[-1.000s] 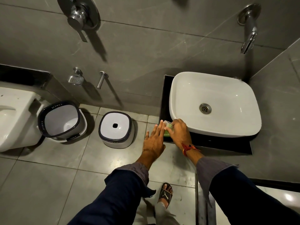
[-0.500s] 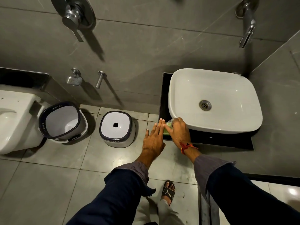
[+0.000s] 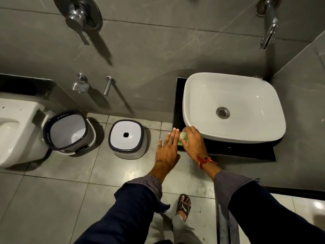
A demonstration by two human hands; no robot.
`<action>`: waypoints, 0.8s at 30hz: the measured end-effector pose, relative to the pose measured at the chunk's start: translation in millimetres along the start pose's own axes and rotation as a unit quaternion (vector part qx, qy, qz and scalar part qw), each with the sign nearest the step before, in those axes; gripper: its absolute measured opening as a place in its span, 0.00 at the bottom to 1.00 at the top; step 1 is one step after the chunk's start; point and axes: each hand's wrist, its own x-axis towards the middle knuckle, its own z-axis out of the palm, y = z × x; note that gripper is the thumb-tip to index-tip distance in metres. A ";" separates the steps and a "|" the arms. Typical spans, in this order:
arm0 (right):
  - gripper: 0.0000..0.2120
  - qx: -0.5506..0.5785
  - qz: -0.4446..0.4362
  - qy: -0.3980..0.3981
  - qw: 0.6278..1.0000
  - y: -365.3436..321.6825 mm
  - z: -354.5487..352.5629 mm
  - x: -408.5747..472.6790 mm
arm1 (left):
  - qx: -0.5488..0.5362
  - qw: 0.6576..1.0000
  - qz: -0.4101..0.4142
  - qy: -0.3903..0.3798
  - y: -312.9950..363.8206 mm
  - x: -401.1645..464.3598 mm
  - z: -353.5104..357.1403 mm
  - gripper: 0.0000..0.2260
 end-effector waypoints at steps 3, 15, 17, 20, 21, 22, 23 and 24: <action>0.16 -0.051 0.038 -0.017 0.998 -7.9 3.9 2.8 | -0.004 1.000 -0.006 -0.002 -2.7 -2.0 2.4 0.46; 0.13 -0.037 -0.019 -0.050 0.998 8.6 -11.3 5.5 | -0.012 1.000 0.000 -0.008 0.2 1.5 -3.4 0.47; 0.13 -0.058 -0.029 -0.060 0.996 7.1 -10.4 8.4 | -0.006 1.000 -0.003 -0.005 -1.0 0.5 -3.1 0.47; 0.16 -0.114 -0.021 -0.069 0.991 0.3 -4.3 9.4 | 0.002 1.000 -0.007 0.000 -2.6 -2.1 0.6 0.48; 0.16 -0.125 -0.008 -0.067 0.990 -1.5 -2.6 9.0 | 0.004 1.000 -0.008 0.001 -2.3 -2.7 2.1 0.48; 0.16 -0.132 0.006 -0.064 0.989 -3.2 -1.7 8.6 | 0.005 1.000 -0.009 0.001 -1.5 -3.0 3.4 0.48; 0.15 -0.135 0.021 -0.061 0.989 -4.3 -1.3 8.1 | 0.006 1.000 -0.009 0.001 -0.7 -3.2 4.7 0.47; 0.15 -0.137 0.033 -0.060 0.988 -5.0 -0.8 7.3 | 0.009 1.000 -0.008 0.000 -0.2 -3.4 5.7 0.47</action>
